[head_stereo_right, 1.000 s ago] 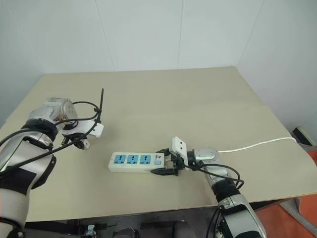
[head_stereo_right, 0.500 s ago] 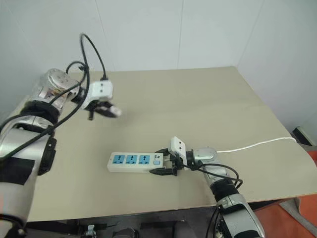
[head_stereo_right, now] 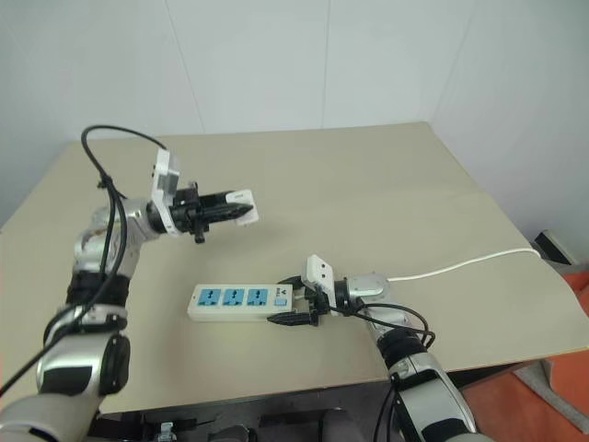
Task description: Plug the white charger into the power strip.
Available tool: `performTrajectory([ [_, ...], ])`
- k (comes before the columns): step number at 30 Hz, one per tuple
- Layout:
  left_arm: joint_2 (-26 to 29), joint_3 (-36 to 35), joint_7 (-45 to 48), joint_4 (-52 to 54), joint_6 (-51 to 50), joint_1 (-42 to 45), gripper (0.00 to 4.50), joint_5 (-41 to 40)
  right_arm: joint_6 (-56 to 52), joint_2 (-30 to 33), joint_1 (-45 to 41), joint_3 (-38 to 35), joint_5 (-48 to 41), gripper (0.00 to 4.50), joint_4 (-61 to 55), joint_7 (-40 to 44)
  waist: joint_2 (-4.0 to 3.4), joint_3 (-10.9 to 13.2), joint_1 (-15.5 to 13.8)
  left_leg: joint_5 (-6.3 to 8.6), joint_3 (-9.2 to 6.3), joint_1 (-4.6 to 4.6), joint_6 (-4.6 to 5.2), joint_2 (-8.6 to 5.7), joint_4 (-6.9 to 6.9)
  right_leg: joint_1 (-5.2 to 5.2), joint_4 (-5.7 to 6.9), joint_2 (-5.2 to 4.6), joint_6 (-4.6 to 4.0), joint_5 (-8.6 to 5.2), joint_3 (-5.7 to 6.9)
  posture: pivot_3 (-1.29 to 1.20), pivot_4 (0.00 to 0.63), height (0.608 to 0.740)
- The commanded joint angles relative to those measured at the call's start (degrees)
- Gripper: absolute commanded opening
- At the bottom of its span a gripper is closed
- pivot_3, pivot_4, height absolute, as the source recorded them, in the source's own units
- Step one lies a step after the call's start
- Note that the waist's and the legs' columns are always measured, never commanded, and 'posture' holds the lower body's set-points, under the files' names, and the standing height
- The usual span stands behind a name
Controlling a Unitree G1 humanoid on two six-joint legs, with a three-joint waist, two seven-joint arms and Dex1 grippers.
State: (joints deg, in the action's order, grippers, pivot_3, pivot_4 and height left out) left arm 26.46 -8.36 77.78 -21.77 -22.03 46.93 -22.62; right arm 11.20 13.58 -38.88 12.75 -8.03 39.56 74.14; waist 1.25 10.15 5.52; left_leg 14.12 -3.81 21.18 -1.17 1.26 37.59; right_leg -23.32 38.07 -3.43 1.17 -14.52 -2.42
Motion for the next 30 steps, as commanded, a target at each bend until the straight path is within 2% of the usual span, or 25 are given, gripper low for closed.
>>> performTrajectory([
  [1,-0.2,-0.5,-2.6,9.7,-3.5,-2.3,1.00,-4.8,3.9,-0.1,-3.7,-1.7,0.3,3.44,4.4,-1.1,0.00,0.0,-0.1,0.00,0.00,-0.02,0.00,-0.01,0.04,0.01,-0.03,-0.01,0.00,0.00,-0.01,0.00,0.150,0.740],
  [6,1.8,1.0,-0.3,15.2,-6.6,-6.5,1.00,-8.7,6.5,0.3,-6.1,-2.3,0.3,3.44,8.8,0.1,0.00,0.0,-0.2,0.00,0.00,-0.06,0.00,-0.02,0.09,0.11,-0.08,-0.02,0.00,0.00,-0.01,0.00,0.150,0.740],
  [14,4.2,3.2,0.4,18.3,-8.8,-9.1,1.00,-11.0,10.6,-0.2,-5.8,-2.5,1.1,3.44,12.9,0.6,0.00,0.0,-0.4,0.00,0.01,-0.06,0.00,-0.05,0.10,0.12,-0.10,-0.04,0.00,0.00,-0.03,0.00,0.150,0.740],
  [23,6.3,7.1,2.7,19.9,-9.5,-11.8,1.00,-11.0,12.9,-1.1,-6.0,-3.1,1.3,3.44,14.4,1.3,0.00,0.0,-0.6,0.00,0.01,-0.10,0.00,-0.05,0.10,0.15,-0.13,-0.04,0.00,0.00,-0.04,0.00,0.150,0.740],
  [30,7.0,8.4,3.4,20.2,-10.2,-12.0,1.00,-11.6,15.8,-2.2,-6.9,-5.2,-1.1,3.44,16.5,5.7,0.00,0.0,-0.4,0.01,0.02,-0.09,0.00,-0.04,0.10,0.14,-0.25,-0.02,0.00,0.00,-0.05,0.00,0.150,0.740],
])
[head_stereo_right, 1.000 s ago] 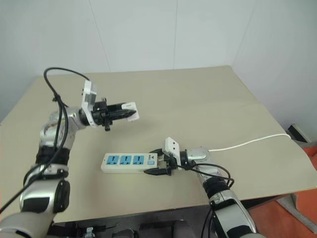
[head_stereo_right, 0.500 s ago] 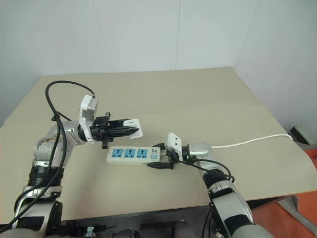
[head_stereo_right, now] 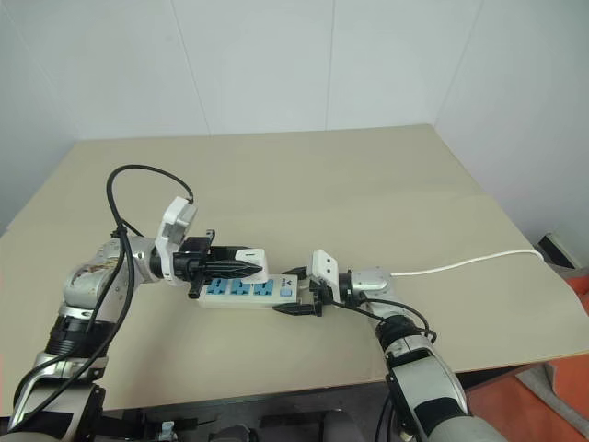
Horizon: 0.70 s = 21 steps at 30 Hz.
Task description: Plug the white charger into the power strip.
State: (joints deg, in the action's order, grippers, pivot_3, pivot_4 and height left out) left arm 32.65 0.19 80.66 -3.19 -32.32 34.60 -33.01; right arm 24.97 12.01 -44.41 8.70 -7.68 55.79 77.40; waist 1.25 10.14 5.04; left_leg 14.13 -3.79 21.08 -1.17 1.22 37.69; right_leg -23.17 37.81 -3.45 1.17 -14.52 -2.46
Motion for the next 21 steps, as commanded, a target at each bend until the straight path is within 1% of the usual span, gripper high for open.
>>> performTrajectory([
  [1,0.8,-0.2,0.5,1.6,0.0,0.3,1.00,-1.3,2.3,-0.6,-1.6,-1.2,-1.3,3.44,0.6,3.0,0.00,0.0,0.0,0.00,0.00,0.00,0.00,0.00,0.00,0.00,0.00,0.00,0.00,0.00,0.00,0.00,0.150,0.740],
  [8,1.1,0.0,0.4,2.0,0.2,-0.3,1.00,-1.3,2.3,-0.9,-4.5,-1.5,-0.6,3.44,3.8,5.0,0.00,0.0,0.1,0.00,0.00,0.00,0.00,0.00,0.00,-0.01,0.00,0.00,0.00,0.00,0.00,0.00,0.150,0.740],
  [16,1.2,1.4,0.5,2.7,3.4,-3.4,1.00,0.6,1.9,-1.2,-5.5,-1.1,0.8,3.44,5.6,5.6,0.00,0.0,0.3,0.00,0.00,0.01,0.00,0.01,-0.01,-0.02,0.00,0.00,0.00,0.00,-0.02,0.00,0.150,0.740],
  [21,0.6,1.0,-0.6,2.9,3.8,-4.0,1.00,0.6,1.7,-1.3,-5.1,-1.0,1.6,3.44,5.8,5.7,0.00,0.0,0.3,0.00,0.00,0.00,0.00,0.00,-0.01,-0.02,0.00,0.00,0.00,0.00,-0.02,0.00,0.150,0.740],
])
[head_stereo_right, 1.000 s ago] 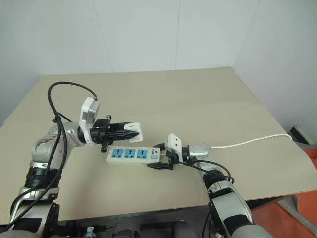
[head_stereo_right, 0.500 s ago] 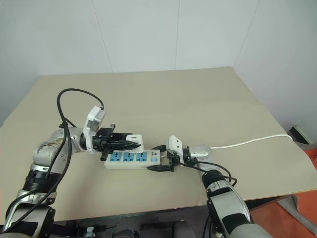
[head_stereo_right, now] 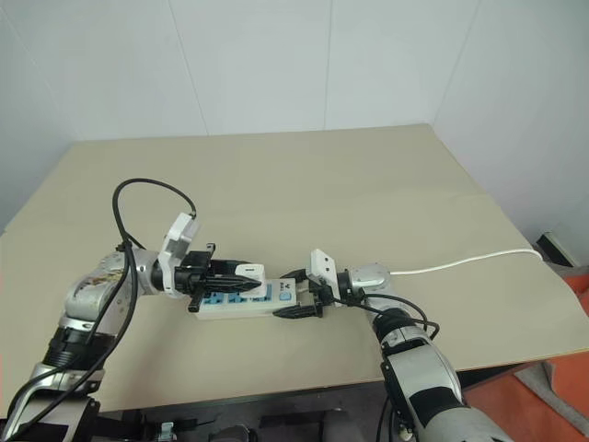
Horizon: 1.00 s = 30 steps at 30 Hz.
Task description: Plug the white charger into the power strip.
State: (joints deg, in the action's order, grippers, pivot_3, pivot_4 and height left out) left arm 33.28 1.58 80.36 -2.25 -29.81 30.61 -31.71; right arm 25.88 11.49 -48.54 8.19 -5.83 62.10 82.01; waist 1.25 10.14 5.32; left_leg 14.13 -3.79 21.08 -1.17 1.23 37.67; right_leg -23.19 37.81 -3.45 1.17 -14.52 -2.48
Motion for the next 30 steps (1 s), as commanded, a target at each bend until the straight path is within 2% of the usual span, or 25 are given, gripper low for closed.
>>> performTrajectory([
  [1,0.0,-0.4,-0.3,1.9,1.3,0.0,1.00,-0.8,0.6,-0.7,-1.0,-0.4,-0.1,3.44,-0.5,1.2,0.00,0.0,0.0,0.00,0.00,0.00,0.00,0.00,0.00,0.00,0.00,0.00,0.00,0.00,0.00,0.00,0.150,0.740],
  [9,-0.3,-0.3,-1.1,1.8,2.8,-0.4,1.00,-0.1,0.6,-0.8,-1.0,-0.3,0.4,3.44,-0.2,0.8,0.00,0.0,0.1,0.00,0.00,0.00,0.00,0.01,0.00,0.00,-0.01,0.00,0.00,0.00,0.00,0.00,0.150,0.740],
  [14,-2.2,0.6,-1.7,-0.9,11.0,-2.5,1.00,3.4,0.3,-0.7,-1.0,-0.2,0.5,3.44,-0.2,0.8,0.00,0.0,0.1,0.00,0.01,-0.01,0.00,0.01,-0.01,0.00,-0.04,0.00,0.00,0.00,-0.01,0.00,0.150,0.740],
  [30,-4.2,2.7,1.3,-12.0,23.7,-1.0,1.00,8.5,-1.1,-0.5,-0.9,-0.3,0.9,3.44,-0.4,0.1,0.00,0.0,0.1,0.00,0.02,-0.02,0.00,0.01,-0.01,0.01,-0.03,0.00,0.00,0.00,-0.02,0.00,0.150,0.740],
])
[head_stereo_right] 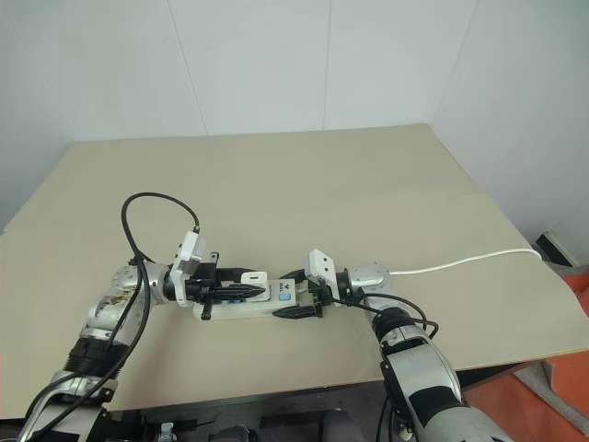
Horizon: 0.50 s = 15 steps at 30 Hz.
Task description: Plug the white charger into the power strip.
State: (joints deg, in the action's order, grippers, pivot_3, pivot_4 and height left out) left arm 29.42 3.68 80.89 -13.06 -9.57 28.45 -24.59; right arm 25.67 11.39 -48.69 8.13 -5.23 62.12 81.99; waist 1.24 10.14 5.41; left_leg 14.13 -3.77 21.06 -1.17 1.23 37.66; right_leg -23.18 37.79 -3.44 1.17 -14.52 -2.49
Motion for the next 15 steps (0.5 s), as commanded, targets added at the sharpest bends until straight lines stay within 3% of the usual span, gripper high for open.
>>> performTrajectory([
  [1,-0.5,0.9,1.0,-2.0,4.3,1.3,1.00,1.8,-1.0,-0.3,-0.8,-0.2,0.3,3.44,-0.5,0.2,0.00,0.0,0.0,0.00,0.00,0.00,0.00,0.00,0.00,0.00,0.00,0.00,0.00,0.00,0.00,0.00,0.150,0.740],
  [15,-2.6,1.5,1.9,-6.6,7.9,3.1,1.00,3.4,-1.5,-0.1,-0.6,-0.4,0.3,3.44,-0.8,0.0,-0.01,0.0,-0.1,0.00,0.00,-0.02,0.00,-0.01,0.00,0.02,0.02,0.00,0.00,0.00,0.00,0.00,0.150,0.740],
])
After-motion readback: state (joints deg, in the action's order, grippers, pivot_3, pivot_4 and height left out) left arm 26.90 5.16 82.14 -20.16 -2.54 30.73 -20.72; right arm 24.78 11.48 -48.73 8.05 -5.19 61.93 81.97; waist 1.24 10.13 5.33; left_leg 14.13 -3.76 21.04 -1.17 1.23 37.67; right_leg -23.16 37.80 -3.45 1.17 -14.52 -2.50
